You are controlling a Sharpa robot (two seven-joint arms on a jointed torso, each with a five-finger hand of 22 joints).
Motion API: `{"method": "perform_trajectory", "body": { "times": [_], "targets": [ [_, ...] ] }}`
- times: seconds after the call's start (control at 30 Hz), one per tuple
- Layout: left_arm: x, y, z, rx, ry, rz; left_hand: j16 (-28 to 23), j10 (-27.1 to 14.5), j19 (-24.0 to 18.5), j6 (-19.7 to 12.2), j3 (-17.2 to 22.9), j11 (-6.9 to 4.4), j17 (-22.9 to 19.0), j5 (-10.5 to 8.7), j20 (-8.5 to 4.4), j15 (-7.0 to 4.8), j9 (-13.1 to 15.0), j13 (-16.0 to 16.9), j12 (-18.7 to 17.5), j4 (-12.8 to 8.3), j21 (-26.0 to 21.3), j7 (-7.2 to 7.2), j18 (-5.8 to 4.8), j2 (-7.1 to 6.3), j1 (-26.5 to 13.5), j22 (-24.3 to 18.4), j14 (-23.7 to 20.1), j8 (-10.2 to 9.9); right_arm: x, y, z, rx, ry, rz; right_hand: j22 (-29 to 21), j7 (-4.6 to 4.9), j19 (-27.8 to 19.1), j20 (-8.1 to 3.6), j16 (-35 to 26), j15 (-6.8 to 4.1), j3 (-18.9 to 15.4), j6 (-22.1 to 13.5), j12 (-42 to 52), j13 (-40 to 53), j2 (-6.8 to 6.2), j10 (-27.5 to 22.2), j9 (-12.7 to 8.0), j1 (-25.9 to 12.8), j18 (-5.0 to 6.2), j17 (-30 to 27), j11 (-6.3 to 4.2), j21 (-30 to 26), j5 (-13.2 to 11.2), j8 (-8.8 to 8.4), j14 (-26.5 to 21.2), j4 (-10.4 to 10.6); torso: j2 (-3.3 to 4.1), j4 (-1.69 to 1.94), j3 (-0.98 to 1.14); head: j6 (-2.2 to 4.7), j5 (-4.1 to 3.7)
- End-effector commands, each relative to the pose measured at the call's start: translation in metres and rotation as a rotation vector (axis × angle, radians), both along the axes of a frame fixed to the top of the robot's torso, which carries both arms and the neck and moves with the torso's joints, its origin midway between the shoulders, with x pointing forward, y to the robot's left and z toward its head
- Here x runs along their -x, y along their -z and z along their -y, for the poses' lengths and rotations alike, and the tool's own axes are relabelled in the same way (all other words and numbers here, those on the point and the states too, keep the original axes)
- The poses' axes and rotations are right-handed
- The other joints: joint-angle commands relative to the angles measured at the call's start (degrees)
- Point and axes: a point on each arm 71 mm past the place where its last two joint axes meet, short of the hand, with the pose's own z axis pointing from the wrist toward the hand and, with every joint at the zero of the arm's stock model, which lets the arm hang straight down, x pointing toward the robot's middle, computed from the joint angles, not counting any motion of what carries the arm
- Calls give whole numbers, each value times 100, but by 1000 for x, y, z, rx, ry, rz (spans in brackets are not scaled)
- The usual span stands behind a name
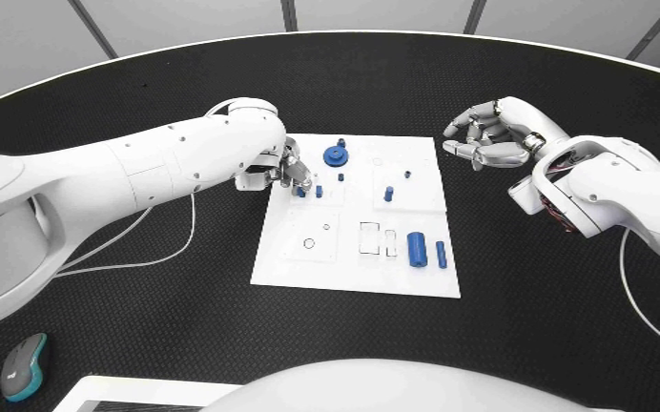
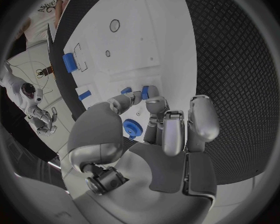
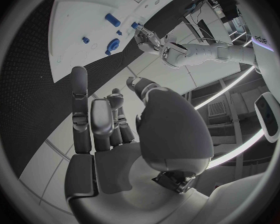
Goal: Assemble the parts on the task board
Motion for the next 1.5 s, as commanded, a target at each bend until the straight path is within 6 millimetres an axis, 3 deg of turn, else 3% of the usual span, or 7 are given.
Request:
{"method": "perform_trajectory", "body": {
  "times": [0.03,0.23,0.57,0.8,1.07,1.37,1.5],
  "targets": [
    [0,0,0,2,-2,-1,4,45,17,60,-116,6,1439,-39,-21,-33,9,15,45,66,-36,-4,-61,-60,2,8,587,-46,0,0,0,0,0,0,-1,15,28,4,-22,-23,38,-44,-16,-5,-31,-13,-8,28,87,8,-8,-29,38,16,36,-8,0,0,2,-3,1],
    [0,0,-1,10,-13,2,5,42,28,106,-817,17,1442,-54,-16,-25,34,17,51,471,-54,7,-62,-118,52,1,588,-103,0,0,0,0,0,1,-1,15,28,4,-22,-23,38,-44,-16,-5,-31,-13,-8,28,87,8,-8,-29,38,16,36,-8,0,-1,2,-3,2],
    [0,0,-3,23,-29,3,2,27,34,125,-1391,26,1435,-62,-14,-20,52,-3,36,809,-66,15,-61,-163,180,0,586,-156,0,0,0,0,1,1,1,16,27,4,-21,-22,36,-49,-10,1,-31,-9,-12,21,86,15,-6,-36,38,18,38,-3,-1,-1,2,-3,5],
    [-1,-1,-6,33,-42,12,1,27,38,135,-1562,25,1433,-60,-15,-20,59,-1,37,916,-67,14,-62,-170,235,4,585,-169,0,0,0,0,1,1,1,16,27,4,-21,-22,36,-49,-10,1,-31,-9,-12,21,86,15,-6,-36,38,18,38,-3,-2,-1,1,6,5],
    [-1,-4,-15,75,-85,77,-24,0,25,127,-1659,23,1381,-33,-18,-24,66,-57,-2,1025,-95,12,-53,-91,333,-32,570,-188,-1,0,0,0,1,1,1,16,27,4,-21,-22,36,-49,-10,1,-31,-9,-12,21,86,15,-6,-36,38,18,38,-3,-9,5,-2,25,-8],
    [-2,-14,-24,175,-142,192,-126,-215,-78,-49,-1719,66,1180,24,-2,0,50,-396,-250,1198,-276,68,-5,60,663,-267,511,-303,-1,0,1,1,3,3,1,16,27,4,-21,-22,36,-49,-10,1,-31,-9,-12,21,86,15,-6,-36,38,18,38,-3,-17,-1,5,53,-17],
    [-4,-21,-23,289,-175,259,-241,-409,-209,-134,-1819,109,971,5,28,32,35,-686,-464,1337,-498,116,53,-23,754,-550,446,-338,-2,1,1,2,4,3,1,16,27,4,-21,-22,36,-49,-10,1,-31,-9,-12,21,86,15,-6,-36,38,18,38,-3,-8,-3,5,88,-21]
  ]
}}
